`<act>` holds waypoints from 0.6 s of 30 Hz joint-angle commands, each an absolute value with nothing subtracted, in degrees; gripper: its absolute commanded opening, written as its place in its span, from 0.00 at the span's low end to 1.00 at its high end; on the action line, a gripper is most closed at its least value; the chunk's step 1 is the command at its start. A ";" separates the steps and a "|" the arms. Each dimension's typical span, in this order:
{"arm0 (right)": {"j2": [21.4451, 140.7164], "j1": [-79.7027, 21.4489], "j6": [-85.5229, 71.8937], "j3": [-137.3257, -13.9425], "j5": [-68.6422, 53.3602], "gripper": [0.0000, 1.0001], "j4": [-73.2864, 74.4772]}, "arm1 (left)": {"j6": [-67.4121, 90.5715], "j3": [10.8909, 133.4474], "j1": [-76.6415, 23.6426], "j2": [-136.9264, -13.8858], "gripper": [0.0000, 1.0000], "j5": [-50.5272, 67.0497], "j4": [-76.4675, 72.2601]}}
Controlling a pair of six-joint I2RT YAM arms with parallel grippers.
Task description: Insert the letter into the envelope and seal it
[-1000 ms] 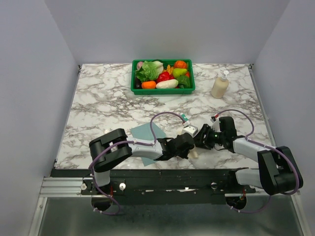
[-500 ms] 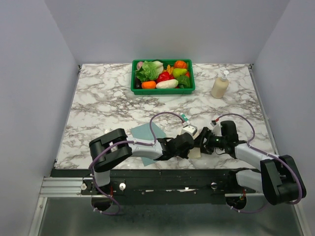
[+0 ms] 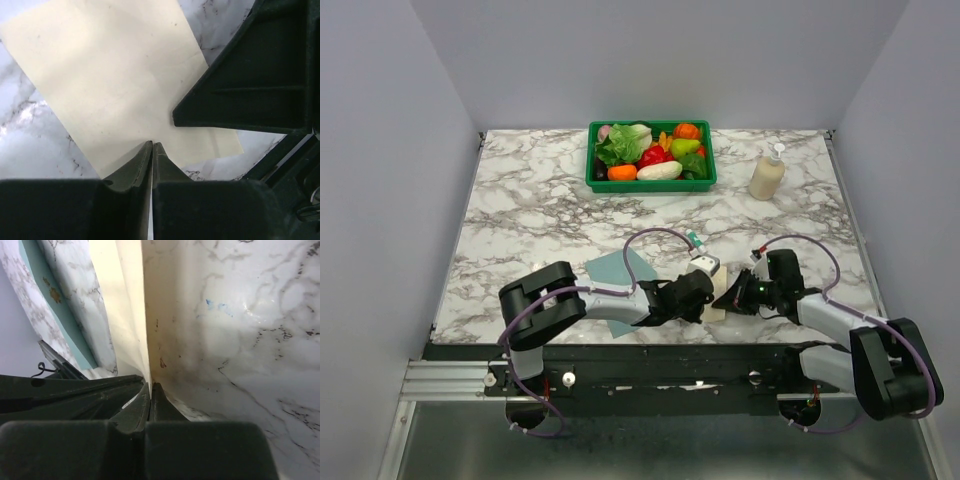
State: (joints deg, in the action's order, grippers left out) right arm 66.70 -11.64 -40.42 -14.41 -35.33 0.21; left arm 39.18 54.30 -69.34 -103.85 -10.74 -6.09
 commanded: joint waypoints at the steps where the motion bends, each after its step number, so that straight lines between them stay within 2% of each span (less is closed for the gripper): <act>1: 63.03 -11.87 -38.41 -14.41 -32.69 0.01 2.89 | 38.24 53.96 -69.26 -97.22 0.24 -14.40 3.50; 5: 55.65 -11.86 -34.03 -16.34 -31.99 0.00 7.90 | 36.83 56.16 -69.08 -88.52 0.50 -18.54 7.73; 12: 41.76 -11.95 -25.67 -22.31 -42.26 0.01 12.92 | 30.42 58.45 -65.40 -73.50 0.64 -18.20 11.34; 16: 38.50 -11.95 -25.13 -25.22 -52.45 0.01 10.92 | 25.23 57.66 -61.18 -65.93 0.71 -10.74 9.77; 18: 37.01 -11.95 -26.71 -26.01 -58.34 0.01 8.80 | 23.91 56.78 -58.28 -61.55 0.79 -5.40 8.18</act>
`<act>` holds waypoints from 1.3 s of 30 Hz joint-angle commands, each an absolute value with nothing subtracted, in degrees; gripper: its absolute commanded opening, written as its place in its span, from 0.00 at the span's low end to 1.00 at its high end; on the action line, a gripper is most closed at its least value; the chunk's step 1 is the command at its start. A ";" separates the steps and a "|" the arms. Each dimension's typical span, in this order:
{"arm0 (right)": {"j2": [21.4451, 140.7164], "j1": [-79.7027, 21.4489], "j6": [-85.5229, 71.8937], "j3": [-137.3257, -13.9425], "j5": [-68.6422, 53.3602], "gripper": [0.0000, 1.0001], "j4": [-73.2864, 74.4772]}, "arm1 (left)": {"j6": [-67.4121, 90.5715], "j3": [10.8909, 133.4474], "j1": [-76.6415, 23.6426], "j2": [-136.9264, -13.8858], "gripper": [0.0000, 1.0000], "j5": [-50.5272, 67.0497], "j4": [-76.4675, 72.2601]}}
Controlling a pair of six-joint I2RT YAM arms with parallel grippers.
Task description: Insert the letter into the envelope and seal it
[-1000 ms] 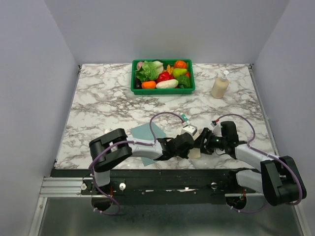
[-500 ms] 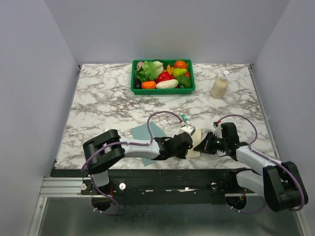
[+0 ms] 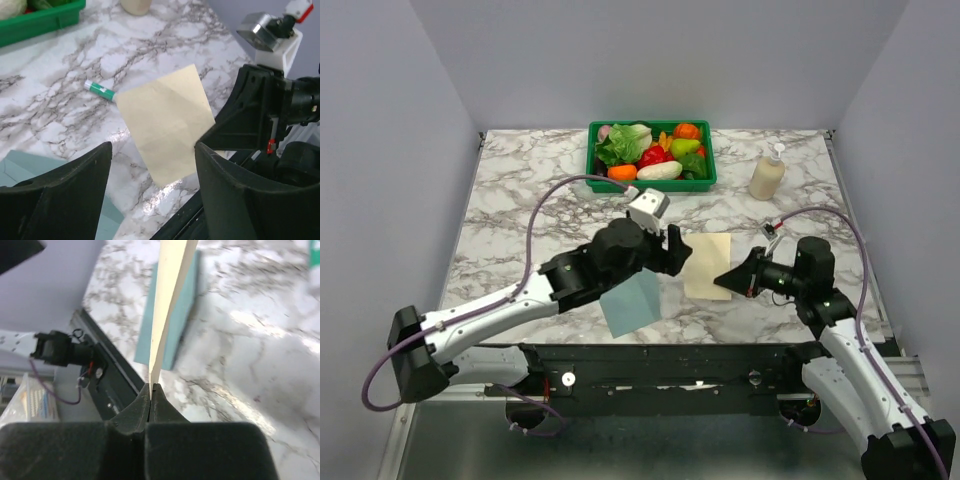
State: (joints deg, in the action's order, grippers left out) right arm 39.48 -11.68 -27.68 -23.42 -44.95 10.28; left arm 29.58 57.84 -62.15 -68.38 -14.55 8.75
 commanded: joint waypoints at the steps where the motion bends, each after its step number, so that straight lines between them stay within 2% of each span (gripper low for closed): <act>1: 36.48 -11.87 -27.41 -26.97 -59.93 0.01 6.79 | 23.91 55.47 -57.14 -60.22 0.81 -3.62 6.61; 6: 34.37 -11.95 -33.04 -29.53 -66.70 0.01 1.24 | 27.41 50.55 -52.65 -53.36 0.91 4.91 1.24; 13: 34.63 -11.87 -39.37 -31.81 -70.40 0.01 -5.53 | 35.23 43.87 -52.65 -53.08 0.99 16.43 -13.86; 28: 33.31 -11.87 -48.42 -31.73 -71.10 0.01 -14.23 | 42.10 40.78 -53.17 -57.74 0.99 25.31 -26.89; 32: 33.40 -11.95 -50.10 -31.82 -71.28 0.01 -15.64 | 42.71 39.99 -54.67 -59.24 0.98 24.35 -29.35; 35: 33.40 -11.95 -50.27 -31.90 -71.45 0.01 -15.73 | 43.33 40.08 -55.46 -60.20 0.91 24.61 -30.75; 38: 33.31 -11.95 -49.84 -31.90 -71.54 0.01 -15.21 | 43.85 40.34 -55.63 -61.17 0.73 24.96 -31.99; 39: 33.14 -11.95 -49.49 -31.90 -71.54 0.01 -15.03 | 43.94 40.34 -55.63 -61.17 0.56 25.31 -32.17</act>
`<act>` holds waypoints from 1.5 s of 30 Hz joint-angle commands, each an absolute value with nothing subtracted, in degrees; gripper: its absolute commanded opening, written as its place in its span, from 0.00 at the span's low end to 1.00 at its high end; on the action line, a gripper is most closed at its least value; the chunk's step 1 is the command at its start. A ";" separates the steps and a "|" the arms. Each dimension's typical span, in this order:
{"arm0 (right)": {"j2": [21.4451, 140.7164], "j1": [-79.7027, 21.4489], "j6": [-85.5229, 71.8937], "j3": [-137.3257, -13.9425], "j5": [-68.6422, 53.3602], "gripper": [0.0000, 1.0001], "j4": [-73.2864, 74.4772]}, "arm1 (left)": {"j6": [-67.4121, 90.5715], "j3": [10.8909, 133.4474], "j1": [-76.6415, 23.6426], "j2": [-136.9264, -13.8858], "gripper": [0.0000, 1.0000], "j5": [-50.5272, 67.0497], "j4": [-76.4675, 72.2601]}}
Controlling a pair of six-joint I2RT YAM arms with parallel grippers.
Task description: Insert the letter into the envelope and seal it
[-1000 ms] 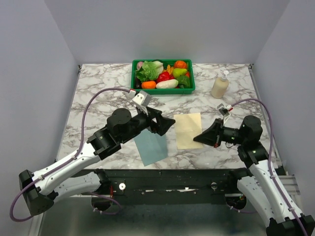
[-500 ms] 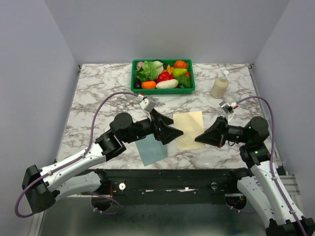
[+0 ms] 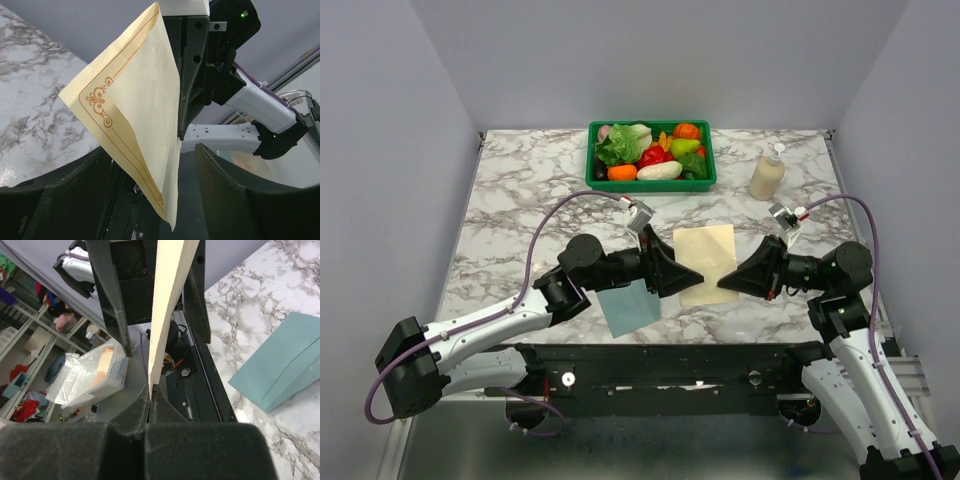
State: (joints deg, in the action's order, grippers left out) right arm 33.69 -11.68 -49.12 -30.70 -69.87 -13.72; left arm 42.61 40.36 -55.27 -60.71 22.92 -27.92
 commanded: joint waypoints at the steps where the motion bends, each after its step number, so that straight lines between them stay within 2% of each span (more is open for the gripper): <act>1: 33.05 -11.95 -49.22 -32.08 -71.46 0.01 -14.25 | 44.03 40.25 -55.63 -61.26 0.46 25.40 -32.43; 2: 32.96 -11.95 -48.52 -32.25 -71.37 0.01 -13.80 | 44.12 40.34 -55.63 -61.26 0.37 25.49 -32.52; 3: 32.87 -11.95 -48.25 -32.34 -71.11 0.01 -13.36 | 44.12 40.34 -55.63 -61.26 0.20 25.92 -32.61; 5: 32.70 -11.95 -47.73 -32.95 -70.75 0.06 -12.40 | 44.30 40.17 -55.63 -61.26 0.06 26.54 -32.52; 6: 32.52 -11.95 -47.12 -33.22 -70.06 0.16 -11.96 | 44.56 40.08 -55.63 -61.09 0.00 26.72 -32.61; 9: 32.08 -11.87 -46.85 -34.19 -68.47 0.36 -11.08 | 45.09 39.20 -55.63 -60.73 0.00 27.77 -33.48; 12: 32.17 -11.95 -46.58 -35.24 -67.59 0.44 -11.07 | 45.88 38.76 -55.63 -60.38 0.00 28.65 -34.10; 15: 32.96 -11.95 -46.23 -36.56 -67.33 0.45 -11.16 | 46.32 38.58 -55.63 -60.03 0.00 29.44 -34.28; 17: 33.57 -11.95 -45.97 -37.17 -67.15 0.41 -11.08 | 46.58 38.76 -55.72 -60.12 0.00 30.40 -34.37; 18: 33.66 -11.95 -45.71 -37.44 -66.80 0.14 -11.16 | 46.67 38.85 -55.72 -60.29 0.00 30.50 -34.37; 19: 33.92 -11.95 -45.62 -37.79 -66.62 0.01 -11.08 | 46.76 38.76 -55.72 -60.29 0.00 30.85 -34.37; 22: 34.54 -12.04 -45.18 -38.75 -66.80 0.01 -11.69 | 47.20 38.58 -55.72 -60.12 0.00 31.38 -34.45; 23: 34.72 -12.04 -45.00 -39.11 -66.45 0.08 -11.25 | 47.20 38.58 -55.72 -60.12 0.00 31.55 -34.45; 24: 35.06 -11.95 -44.48 -39.46 -65.92 0.42 -10.81 | 47.28 38.50 -55.81 -60.12 0.00 31.73 -34.45; 26: 35.59 -11.87 -44.12 -40.07 -65.31 0.55 -10.11 | 47.29 38.67 -55.90 -60.12 0.00 32.08 -34.19; 27: 35.94 -11.95 -44.03 -40.17 -64.69 0.47 -10.19 | 47.02 38.85 -55.99 -60.29 0.00 32.17 -33.93; 28: 36.56 -11.95 -43.86 -40.34 -64.34 0.23 -10.11 | 46.76 38.85 -55.99 -60.29 0.00 32.43 -33.58; 29: 36.91 -11.95 -43.60 -40.43 -63.73 0.04 -10.02 | 46.50 39.20 -56.07 -60.21 0.00 32.34 -32.62; 30: 37.18 -11.95 -43.51 -40.78 -63.29 0.01 -10.02 | 46.23 39.37 -56.16 -60.21 0.00 32.34 -32.17; 31: 37.79 -11.95 -43.42 -41.04 -63.02 0.08 -10.28 | 45.97 39.37 -56.25 -59.94 0.00 32.43 -31.99; 33: 38.40 -11.95 -43.42 -41.74 -62.49 0.50 -10.20 | 45.97 39.11 -56.25 -59.59 0.00 32.26 -31.73; 34: 38.84 -11.95 -43.33 -41.92 -61.97 0.51 -10.20 | 45.88 39.02 -56.25 -59.33 0.00 32.43 -31.73; 35: 39.37 -11.95 -43.24 -42.01 -61.96 0.50 -10.28 | 45.79 38.94 -56.25 -59.33 0.00 32.34 -31.55; 36: 39.64 -11.87 -42.98 -42.19 -61.79 0.16 -10.20 | 45.79 38.94 -56.34 -59.24 0.00 32.26 -31.47; 37: 39.73 -11.95 -42.89 -42.19 -61.44 0.01 -10.28 | 45.79 38.94 -56.34 -59.24 0.00 32.26 -31.29; 40: 39.64 -11.95 -42.80 -42.10 -60.82 0.01 -10.46 | 45.53 38.67 -56.34 -58.98 0.00 31.65 -30.94; 41: 39.64 -11.95 -42.80 -42.01 -60.99 0.18 -10.20 | 45.18 38.67 -56.34 -58.80 0.00 31.38 -30.59; 42: 39.55 -11.95 -42.63 -42.01 -61.26 0.50 -9.85 | 44.91 38.67 -56.34 -58.62 0.00 30.68 -30.32; 43: 39.46 -11.95 -42.45 -41.92 -61.78 0.55 -8.71 | 44.91 38.58 -56.34 -58.36 0.00 30.06 -30.24; 45: 38.77 -11.95 -42.54 -40.87 -62.14 0.60 -7.91 | 44.21 38.93 -56.25 -58.45 0.00 28.57 -30.67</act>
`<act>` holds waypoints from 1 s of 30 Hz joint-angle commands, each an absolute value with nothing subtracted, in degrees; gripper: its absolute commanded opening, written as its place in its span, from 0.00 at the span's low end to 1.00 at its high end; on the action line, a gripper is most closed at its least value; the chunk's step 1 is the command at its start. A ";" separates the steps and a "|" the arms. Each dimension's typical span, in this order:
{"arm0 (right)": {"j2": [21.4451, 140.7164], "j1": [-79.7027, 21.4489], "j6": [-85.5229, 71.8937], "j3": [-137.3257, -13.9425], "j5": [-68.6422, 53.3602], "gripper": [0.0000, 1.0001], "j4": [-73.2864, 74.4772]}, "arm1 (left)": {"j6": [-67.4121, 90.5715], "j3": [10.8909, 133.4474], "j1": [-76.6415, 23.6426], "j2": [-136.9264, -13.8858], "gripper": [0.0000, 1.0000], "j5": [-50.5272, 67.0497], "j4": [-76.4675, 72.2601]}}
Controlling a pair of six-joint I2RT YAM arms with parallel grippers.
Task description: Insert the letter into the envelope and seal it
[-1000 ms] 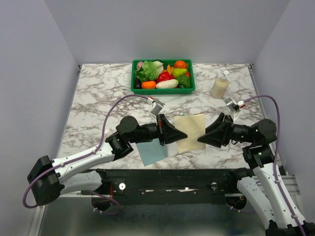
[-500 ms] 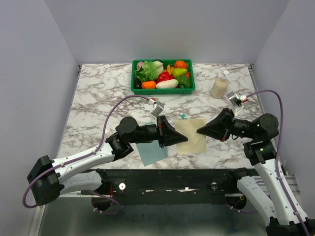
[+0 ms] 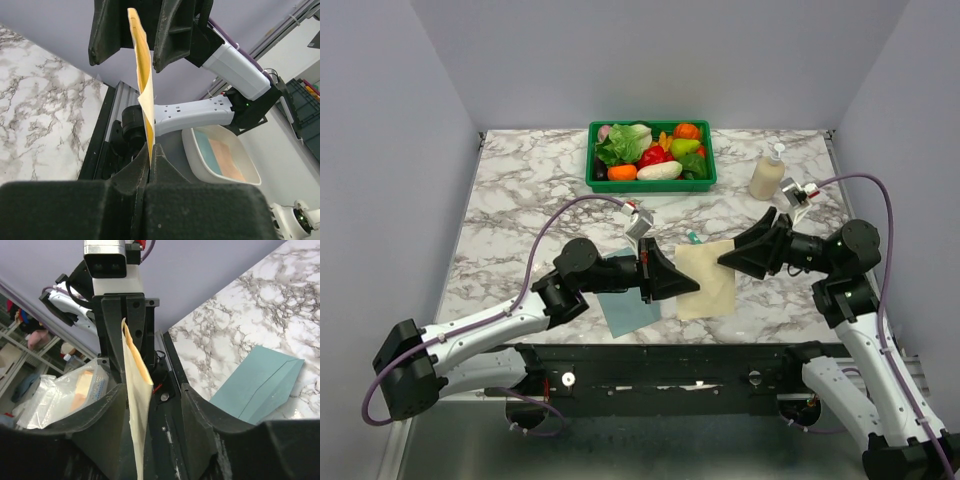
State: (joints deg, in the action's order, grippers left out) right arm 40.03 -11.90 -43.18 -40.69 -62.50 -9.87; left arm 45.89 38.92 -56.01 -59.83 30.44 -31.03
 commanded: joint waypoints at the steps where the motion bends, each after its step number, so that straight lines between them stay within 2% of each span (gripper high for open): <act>1: 38.41 -11.87 -42.80 -40.09 -62.57 0.60 -8.08 | 44.12 39.20 -56.08 -59.14 0.00 28.39 -31.02; 8: 34.38 -12.04 -46.67 -34.72 -64.51 0.59 -10.99 | 44.91 41.83 -54.41 -63.45 0.00 28.91 -36.37; 11: 33.31 -11.95 -46.23 -34.36 -64.07 0.01 -10.20 | 45.79 43.50 -53.00 -65.74 0.00 31.19 -37.96; 17: 33.05 -11.95 -44.04 -36.91 -62.58 0.01 -7.04 | 45.44 45.35 -52.47 -68.03 0.00 33.84 -37.00; 19: 32.61 -11.87 -43.77 -37.44 -59.79 0.01 -5.28 | 45.61 45.00 -52.38 -67.85 0.06 34.54 -37.00; 20: 32.52 -11.95 -43.86 -37.70 -59.07 0.01 -5.01 | 45.88 44.04 -52.38 -67.68 0.11 34.63 -37.70; 21: 32.61 -11.87 -44.29 -37.88 -58.54 0.01 -4.92 | 46.57 43.51 -52.38 -67.41 0.31 35.15 -38.31; 24: 33.83 -11.95 -45.17 -38.14 -58.71 0.01 -5.01 | 47.72 41.93 -52.38 -66.97 0.52 35.68 -40.77; 27: 34.28 -11.95 -45.44 -37.97 -58.89 0.00 -5.62 | 49.39 40.61 -52.38 -66.53 0.61 36.12 -44.11; 30: 33.84 -11.95 -45.61 -37.97 -58.27 0.00 -5.71 | 50.27 40.78 -52.47 -66.97 0.62 37.17 -45.35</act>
